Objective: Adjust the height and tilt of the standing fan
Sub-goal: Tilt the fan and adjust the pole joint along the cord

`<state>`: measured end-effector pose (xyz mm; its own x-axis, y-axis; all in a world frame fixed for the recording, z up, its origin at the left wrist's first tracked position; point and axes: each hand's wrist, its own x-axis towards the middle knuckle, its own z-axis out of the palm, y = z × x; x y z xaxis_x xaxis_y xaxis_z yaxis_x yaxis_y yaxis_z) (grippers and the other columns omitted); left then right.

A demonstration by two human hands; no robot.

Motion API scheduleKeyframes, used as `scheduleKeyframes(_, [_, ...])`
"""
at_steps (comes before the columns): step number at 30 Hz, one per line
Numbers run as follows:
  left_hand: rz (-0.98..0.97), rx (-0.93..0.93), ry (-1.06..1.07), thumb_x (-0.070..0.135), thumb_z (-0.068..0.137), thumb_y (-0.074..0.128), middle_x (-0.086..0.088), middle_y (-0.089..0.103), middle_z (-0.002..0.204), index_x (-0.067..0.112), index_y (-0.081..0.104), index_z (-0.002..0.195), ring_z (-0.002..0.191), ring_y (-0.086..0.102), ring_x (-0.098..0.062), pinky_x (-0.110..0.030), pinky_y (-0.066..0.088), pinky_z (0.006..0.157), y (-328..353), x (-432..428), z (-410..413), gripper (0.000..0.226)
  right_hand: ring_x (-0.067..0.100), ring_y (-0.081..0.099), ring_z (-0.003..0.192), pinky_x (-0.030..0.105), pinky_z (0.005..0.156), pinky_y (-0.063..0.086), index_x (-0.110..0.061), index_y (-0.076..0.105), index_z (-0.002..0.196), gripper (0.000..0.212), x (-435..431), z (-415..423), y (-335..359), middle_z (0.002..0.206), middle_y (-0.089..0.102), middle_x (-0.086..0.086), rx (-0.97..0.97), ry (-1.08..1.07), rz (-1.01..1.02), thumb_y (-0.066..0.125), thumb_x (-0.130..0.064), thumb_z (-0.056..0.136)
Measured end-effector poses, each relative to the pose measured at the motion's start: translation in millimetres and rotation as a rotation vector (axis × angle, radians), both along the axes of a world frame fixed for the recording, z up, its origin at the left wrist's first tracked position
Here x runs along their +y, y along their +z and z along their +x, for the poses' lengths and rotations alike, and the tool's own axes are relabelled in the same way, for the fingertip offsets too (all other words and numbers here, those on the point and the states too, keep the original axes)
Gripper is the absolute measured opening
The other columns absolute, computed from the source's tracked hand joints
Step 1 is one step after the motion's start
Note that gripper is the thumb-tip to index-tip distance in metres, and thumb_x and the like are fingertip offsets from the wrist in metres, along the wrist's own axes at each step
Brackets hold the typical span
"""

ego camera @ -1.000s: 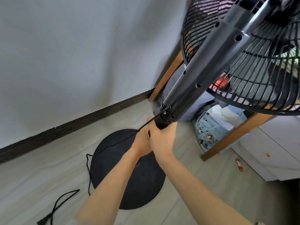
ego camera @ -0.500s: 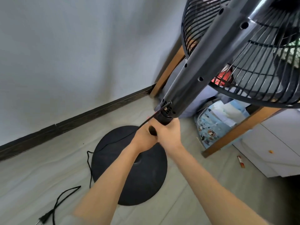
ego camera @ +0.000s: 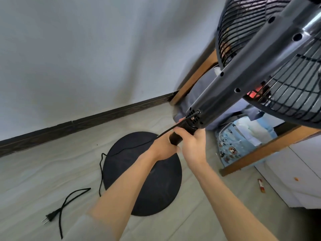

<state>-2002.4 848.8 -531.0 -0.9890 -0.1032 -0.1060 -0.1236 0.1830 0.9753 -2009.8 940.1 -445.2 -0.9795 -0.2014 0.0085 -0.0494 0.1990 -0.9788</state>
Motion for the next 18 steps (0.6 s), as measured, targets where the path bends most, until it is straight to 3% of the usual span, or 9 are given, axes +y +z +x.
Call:
scheduleKeyframes(1, [0.012,-0.028,-0.007,0.011,0.08,0.07,0.018,0.065,0.079,0.031,0.065,0.095,0.085,0.063,-0.01,-0.024,0.049,0.072,-2,-1,0,0.025,0.008,0.07,0.088,0.021,0.077,0.052,-0.01,0.066,0.099,0.029,5,-9,6,0.086,0.072,-0.003,-0.074,0.101,-0.05,0.072,-0.001,0.073])
scheduleKeyframes(3, [0.01,-0.085,-0.022,0.008,0.075,0.073,0.021,0.059,0.071,0.014,0.061,0.106,0.073,0.058,-0.005,-0.023,0.042,0.064,-1,-5,-1,0.034,0.02,0.065,0.099,0.035,0.09,0.05,-0.011,0.07,0.092,0.032,18,-29,21,0.091,0.07,0.004,-0.215,0.364,-0.097,0.068,0.011,0.068])
scheduleKeyframes(5, [-0.002,-0.096,-0.059,0.011,0.074,0.072,0.023,0.057,0.067,0.023,0.056,0.103,0.069,0.055,-0.001,-0.023,0.039,0.062,3,-8,-3,0.035,0.028,0.06,0.109,0.044,0.1,0.048,-0.014,0.072,0.091,0.037,26,-38,26,0.101,0.067,0.009,-0.301,0.49,-0.093,0.067,0.011,0.065])
scheduleKeyframes(7, [-0.018,-0.084,-0.074,0.012,0.075,0.07,0.022,0.06,0.077,0.033,0.06,0.101,0.079,0.059,-0.008,-0.027,0.044,0.067,2,-5,1,0.035,0.026,0.061,0.115,0.044,0.105,0.048,-0.016,0.072,0.099,0.038,23,-28,20,0.11,0.069,0.009,-0.216,0.364,-0.033,0.073,0.008,0.07])
scheduleKeyframes(10, [-0.048,-0.056,-0.009,0.013,0.08,0.066,0.027,0.065,0.079,0.056,0.058,0.085,0.078,0.062,0.001,-0.023,0.045,0.066,1,8,5,0.044,-0.003,0.065,0.101,0.01,0.083,0.052,-0.033,0.06,0.107,0.041,28,-2,1,0.102,0.071,-0.019,0.091,-0.092,0.125,0.086,-0.025,0.076])
scheduleKeyframes(12, [0.007,-0.05,0.08,0.017,0.081,0.063,0.023,0.069,0.089,0.059,0.052,0.085,0.085,0.063,-0.002,-0.028,0.05,0.076,-6,12,14,0.043,-0.01,0.063,0.094,0.001,0.073,0.046,-0.041,0.058,0.099,0.04,22,8,3,0.095,0.07,-0.024,0.241,-0.117,0.308,0.086,-0.043,0.071])
scheduleKeyframes(14, [0.011,-0.071,0.043,0.019,0.079,0.062,0.011,0.07,0.099,0.061,0.05,0.086,0.095,0.065,-0.018,-0.037,0.052,0.084,1,13,10,0.045,-0.008,0.065,0.092,0.003,0.074,0.048,-0.042,0.06,0.095,0.033,25,4,11,0.094,0.071,-0.023,0.265,-0.083,0.334,0.084,-0.047,0.072])
scheduleKeyframes(18, [0.006,-0.07,0.028,0.015,0.077,0.066,0.014,0.062,0.083,0.067,0.051,0.076,0.081,0.062,-0.018,-0.034,0.046,0.069,-1,0,8,0.054,0.002,0.069,0.1,0.026,0.092,0.056,-0.026,0.067,0.109,0.033,34,-7,19,0.105,0.074,-0.011,0.212,0.137,0.367,0.081,-0.039,0.082])
